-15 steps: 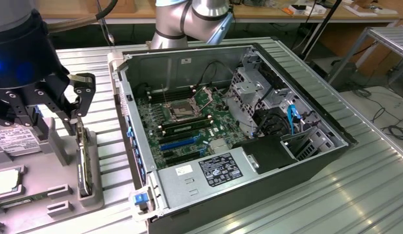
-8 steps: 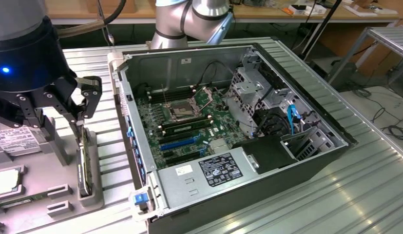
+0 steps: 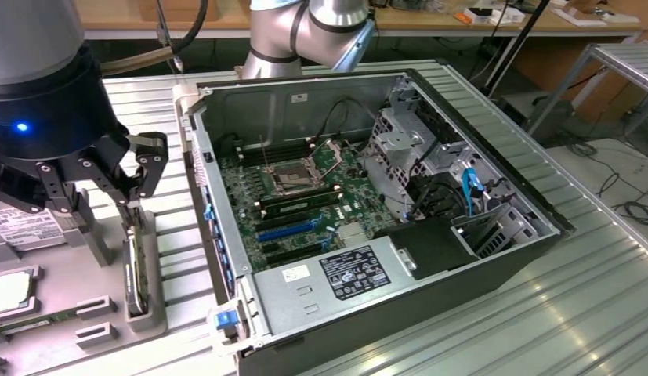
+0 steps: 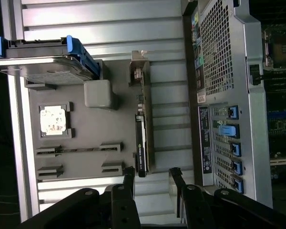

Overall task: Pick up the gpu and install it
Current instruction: 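Pick up the gpu and move the gpu toward the slot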

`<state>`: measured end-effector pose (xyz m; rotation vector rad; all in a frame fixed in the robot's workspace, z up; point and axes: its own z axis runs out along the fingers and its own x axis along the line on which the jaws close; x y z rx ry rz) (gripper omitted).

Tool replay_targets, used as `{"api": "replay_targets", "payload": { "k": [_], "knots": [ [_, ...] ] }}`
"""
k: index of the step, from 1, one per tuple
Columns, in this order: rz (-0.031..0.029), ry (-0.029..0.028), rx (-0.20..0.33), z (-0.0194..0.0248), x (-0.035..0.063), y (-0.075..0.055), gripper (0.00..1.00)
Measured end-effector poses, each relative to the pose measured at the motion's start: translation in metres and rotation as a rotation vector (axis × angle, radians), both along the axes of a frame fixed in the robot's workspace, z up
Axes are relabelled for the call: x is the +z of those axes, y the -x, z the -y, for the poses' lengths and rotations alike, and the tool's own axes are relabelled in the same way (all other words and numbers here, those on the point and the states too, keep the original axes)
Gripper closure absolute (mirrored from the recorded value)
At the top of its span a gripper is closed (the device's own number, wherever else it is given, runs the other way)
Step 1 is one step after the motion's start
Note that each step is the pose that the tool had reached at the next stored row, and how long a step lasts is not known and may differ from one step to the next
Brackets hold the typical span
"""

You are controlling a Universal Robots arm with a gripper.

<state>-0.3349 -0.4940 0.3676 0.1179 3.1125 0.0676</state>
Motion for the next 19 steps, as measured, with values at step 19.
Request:
{"api": "replay_targets", "payload": {
  "k": [19],
  "knots": [
    [0.0001,-0.0001,0.000,0.0000,-0.0209,0.000,0.58]
  ]
}}
